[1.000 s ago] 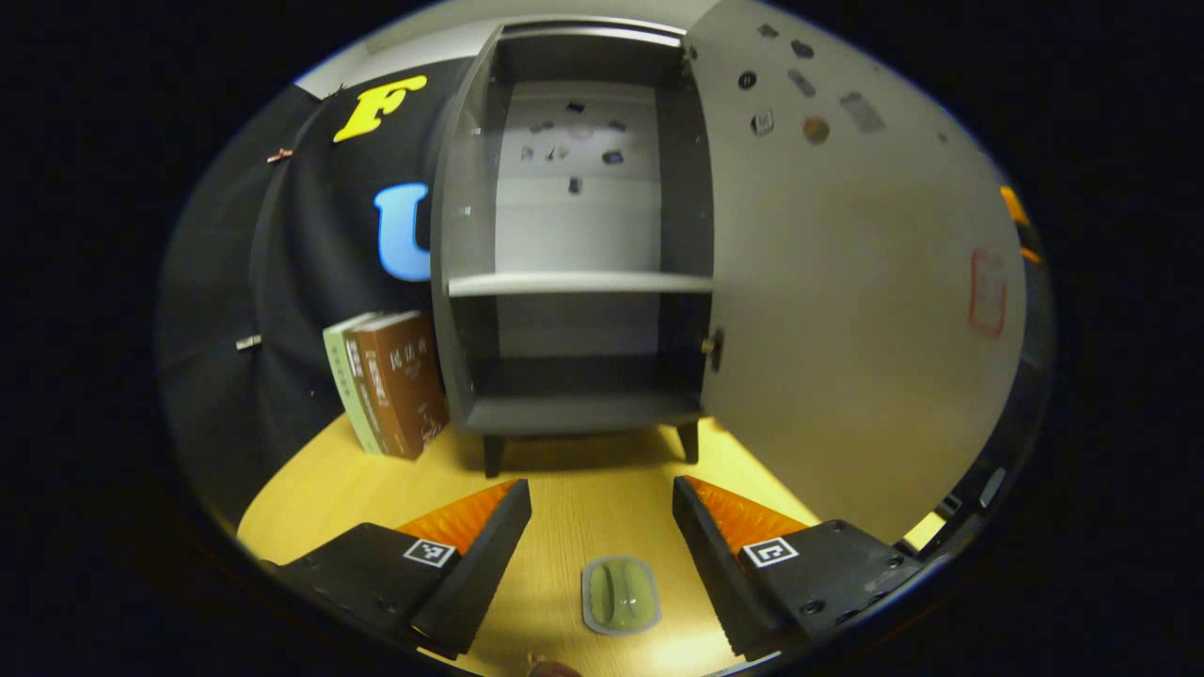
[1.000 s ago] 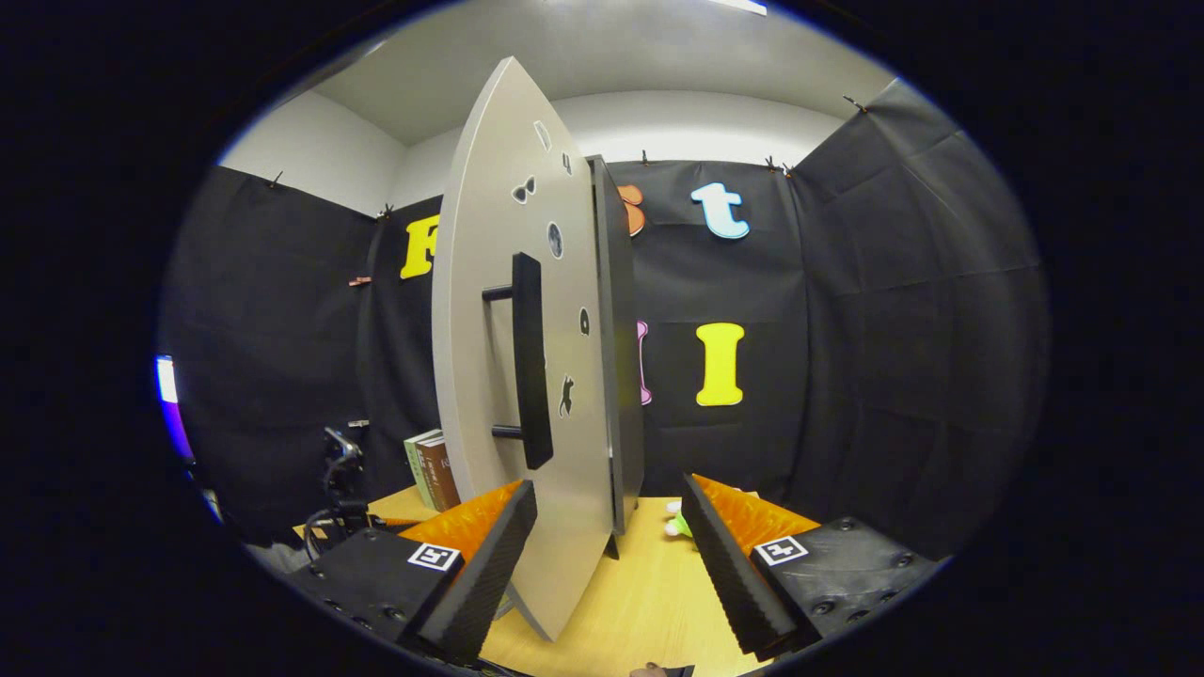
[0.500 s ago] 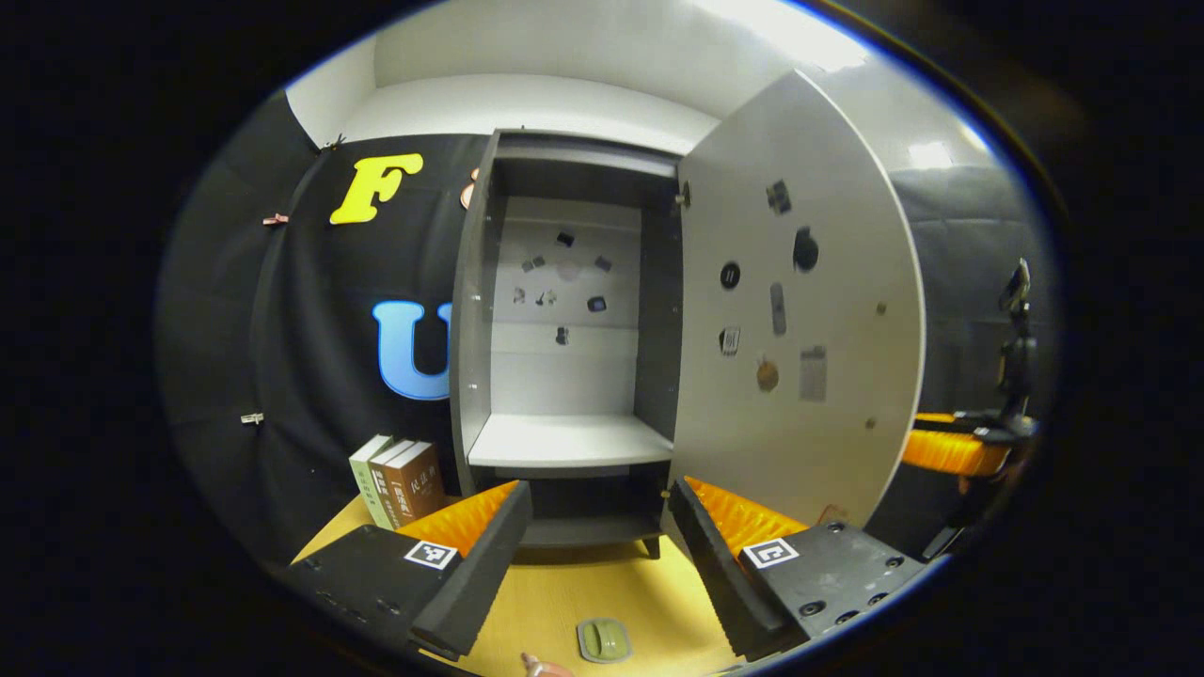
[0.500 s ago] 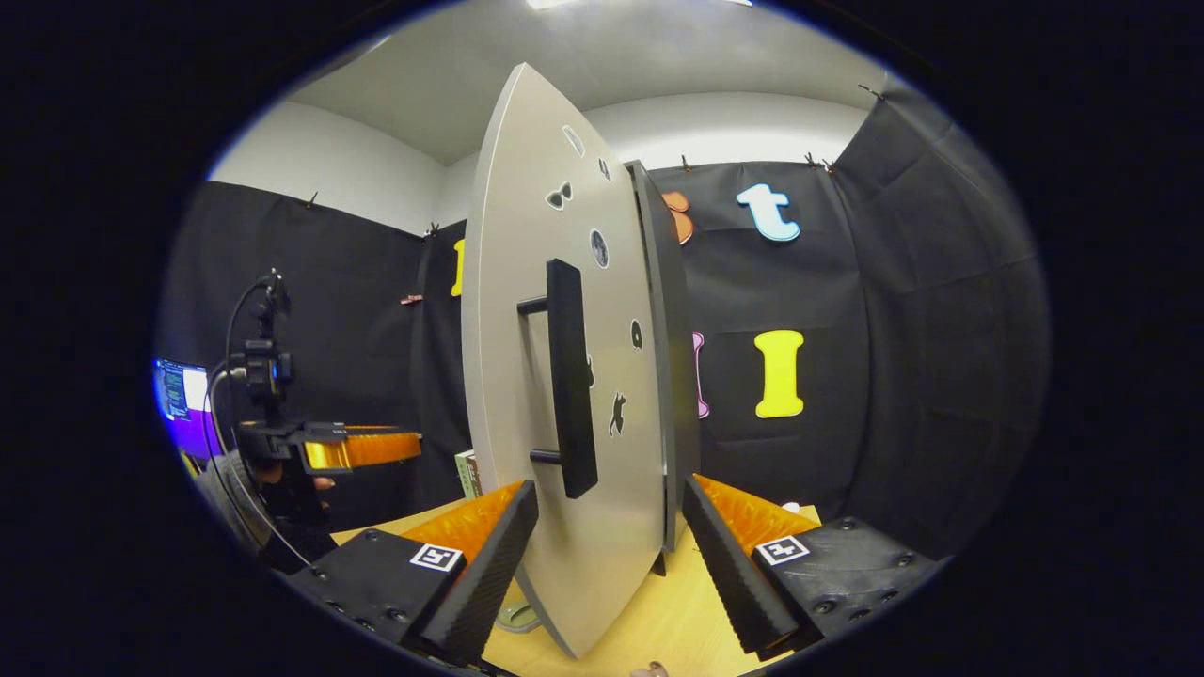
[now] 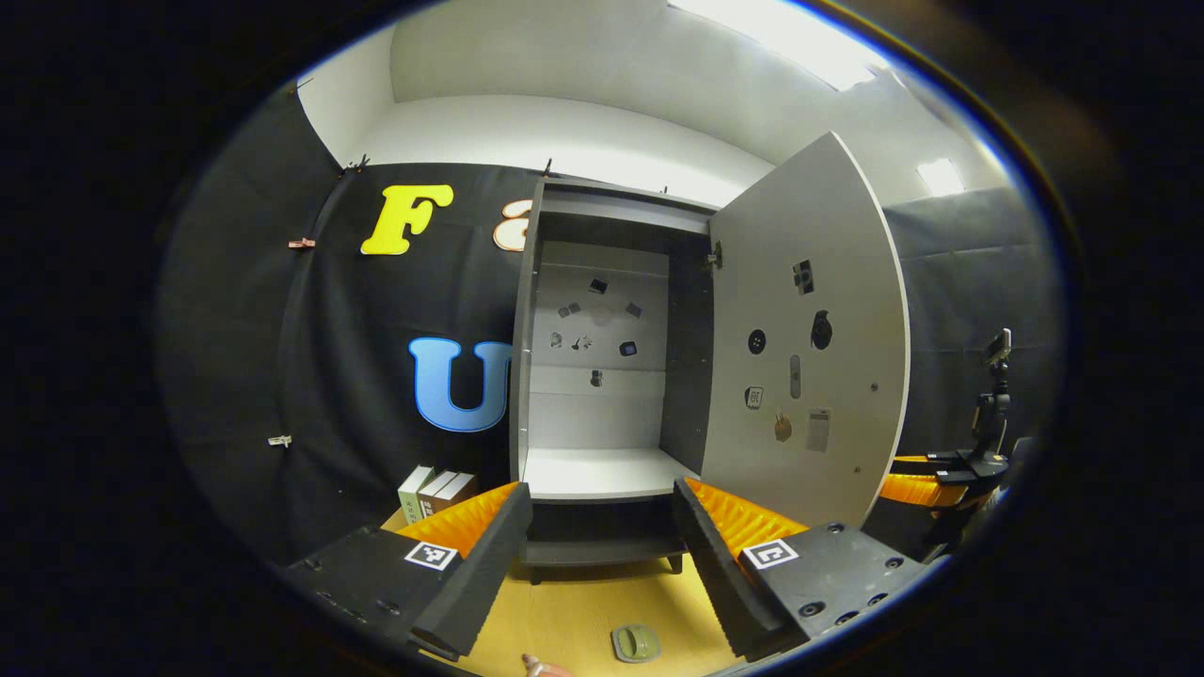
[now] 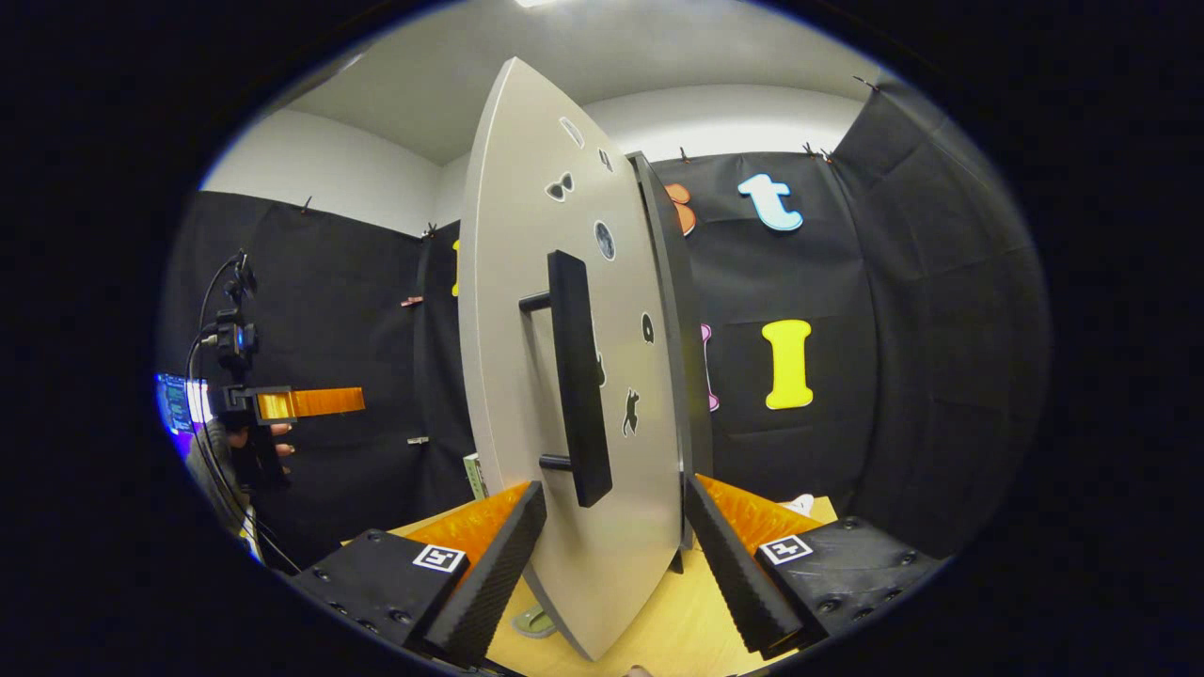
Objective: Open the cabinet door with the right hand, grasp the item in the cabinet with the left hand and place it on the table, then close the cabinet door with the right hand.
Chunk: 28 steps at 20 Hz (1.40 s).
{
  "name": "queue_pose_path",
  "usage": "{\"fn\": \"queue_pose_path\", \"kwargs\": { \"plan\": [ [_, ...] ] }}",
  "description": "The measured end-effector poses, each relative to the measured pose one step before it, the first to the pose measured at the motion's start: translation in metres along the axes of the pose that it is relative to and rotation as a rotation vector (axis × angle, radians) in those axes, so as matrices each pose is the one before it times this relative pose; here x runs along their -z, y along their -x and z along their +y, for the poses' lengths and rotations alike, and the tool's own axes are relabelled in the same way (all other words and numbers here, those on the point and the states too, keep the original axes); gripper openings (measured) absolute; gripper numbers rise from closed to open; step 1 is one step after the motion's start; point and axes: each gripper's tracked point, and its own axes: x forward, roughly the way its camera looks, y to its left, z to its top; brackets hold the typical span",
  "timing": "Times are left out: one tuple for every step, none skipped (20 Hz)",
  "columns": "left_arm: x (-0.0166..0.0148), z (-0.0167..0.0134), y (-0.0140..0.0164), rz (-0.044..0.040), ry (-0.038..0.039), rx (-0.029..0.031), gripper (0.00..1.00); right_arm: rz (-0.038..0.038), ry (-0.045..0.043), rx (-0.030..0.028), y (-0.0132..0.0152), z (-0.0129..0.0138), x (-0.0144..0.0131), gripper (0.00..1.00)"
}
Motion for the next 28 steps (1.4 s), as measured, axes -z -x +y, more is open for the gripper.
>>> {"fn": "queue_pose_path", "kwargs": {
  "plan": [
    [0.00134, 0.00883, -0.00258, 0.00412, 0.00198, 0.01496, 0.93, -0.00246, -0.00821, 0.02019, -0.00407, 0.00410, 0.00154, 0.97],
    [0.00217, 0.01162, -0.00244, 0.01414, -0.01108, 0.01357, 0.93, -0.00339, -0.00729, 0.01986, -0.00444, 0.00712, 0.00261, 0.97],
    [0.00199, 0.01313, -0.00102, 0.01209, -0.01861, 0.00764, 0.95, -0.00053, -0.00339, 0.01609, -0.00414, 0.01266, 0.00444, 0.97],
    [0.00159, 0.01310, -0.00185, 0.00717, -0.01845, 0.00641, 0.95, -0.00476, -0.00255, 0.01599, -0.00445, 0.01633, 0.00338, 0.97],
    [0.00076, 0.01017, -0.00058, 0.00642, -0.00968, 0.01600, 0.95, -0.00120, 0.00092, 0.01137, -0.00463, 0.01350, 0.00350, 0.97],
    [0.00268, 0.00816, -0.00100, 0.00128, 0.00150, 0.01962, 0.95, -0.00294, 0.00450, 0.00906, -0.00544, 0.01471, 0.00365, 0.97],
    [0.00203, 0.00697, -0.00109, 0.00170, 0.00918, 0.02336, 0.95, -0.00138, 0.00833, 0.00738, -0.00848, 0.01298, 0.00412, 1.00],
    [0.00157, 0.00676, 0.00045, 0.00405, 0.01291, 0.01969, 0.93, -0.00252, 0.00760, -0.00109, -0.00923, 0.01533, 0.00446, 0.97],
    [0.00298, 0.00837, 0.00209, 0.00655, 0.00929, 0.01757, 0.95, 0.00127, 0.00625, -0.01022, -0.01250, 0.01865, 0.00483, 0.98],
    [0.00406, 0.01064, 0.00091, 0.00350, 0.00402, 0.00765, 0.95, 0.00619, 0.00421, -0.01375, -0.01298, 0.01572, 0.00681, 0.98],
    [0.00119, 0.00890, 0.00016, 0.00475, 0.00078, 0.00521, 0.95, 0.01115, 0.00342, -0.01576, -0.01194, 0.01413, 0.00693, 0.98],
    [0.00091, 0.00673, 0.00023, 0.00598, -0.00045, 0.00460, 0.95, 0.01077, 0.00911, -0.00988, -0.00804, 0.01135, 0.00475, 0.97],
    [0.00035, 0.00505, 0.00054, 0.00364, -0.00035, 0.00570, 0.95, -0.00061, 0.01752, -0.00228, -0.00617, 0.00879, -0.00020, 0.98],
    [0.00026, 0.00426, -0.00033, 0.00176, 0.00211, 0.00328, 0.95, -0.00628, 0.01780, -0.00231, -0.00521, 0.00787, -0.00418, 0.98],
    [-0.00115, 0.00187, 0.00014, -0.00027, 0.00128, 0.00433, 0.95, -0.00544, 0.01605, 0.00263, -0.00235, 0.00328, -0.00317, 0.98],
    [-0.00099, -0.00012, -0.00112, -0.00386, 0.00217, 0.00088, 0.95, -0.00356, 0.01502, 0.00733, 0.00047, -0.00004, -0.00145, 0.97],
    [-0.00100, -0.00026, -0.00212, -0.00338, 0.00096, -0.00101, 0.95, 0.00094, 0.01817, 0.01879, 0.00262, -0.00526, -0.00170, 0.98],
    [0.00004, -0.00094, -0.00245, -0.00483, -0.00079, -0.00919, 0.95, -0.00178, 0.02171, 0.03020, 0.00299, -0.01064, -0.00127, 0.98],
    [-0.00263, -0.00198, -0.00206, -0.01512, -0.00237, -0.01195, 0.95, -0.00712, 0.02472, 0.04241, 0.00298, -0.01311, -0.00229, 0.98],
    [-0.00261, -0.00309, -0.00325, -0.01851, -0.00129, -0.01753, 0.95, -0.00386, 0.02163, 0.04778, 0.00036, -0.01357, -0.00125, 0.97],
    [-0.00238, -0.00438, -0.00436, -0.01622, 0.00167, -0.01669, 0.92, 0.00244, 0.01238, 0.03874, 0.00096, -0.01148, 0.00020, 0.97],
    [-0.00006, -0.00693, -0.00436, -0.00906, -0.00306, -0.01348, 0.95, 0.00103, 0.00292, 0.02881, 0.00036, -0.00751, 0.00004, 0.97],
    [-0.00040, -0.00584, -0.00447, -0.00575, -0.00762, -0.01410, 0.95, -0.00343, -0.00488, 0.02198, 0.00032, -0.00695, -0.00186, 0.98],
    [0.00018, -0.00508, -0.00380, -0.00875, -0.00246, -0.01948, 0.95, -0.00063, -0.01111, 0.01969, -0.00017, -0.00724, -0.00202, 0.98],
    [0.00006, -0.00568, -0.00399, -0.00456, 0.00811, -0.00825, 0.95, -0.00182, -0.01292, 0.01345, 0.00011, -0.00661, -0.00175, 0.98],
    [0.00232, -0.00939, -0.00354, -0.00120, 0.01737, 0.00747, 0.95, -0.00702, -0.01217, 0.00884, 0.00002, -0.00595, -0.00348, 0.98],
    [0.00049, -0.00877, -0.00329, -0.00174, 0.01625, 0.00734, 0.95, -0.01033, -0.00563, 0.00250, -0.00072, -0.00584, -0.00339, 0.98],
    [-0.00057, -0.00545, -0.00225, -0.00263, 0.01184, -0.00018, 0.95, -0.01223, -0.00281, -0.00216, -0.00116, -0.00495, -0.00474, 0.98]
  ]
}}
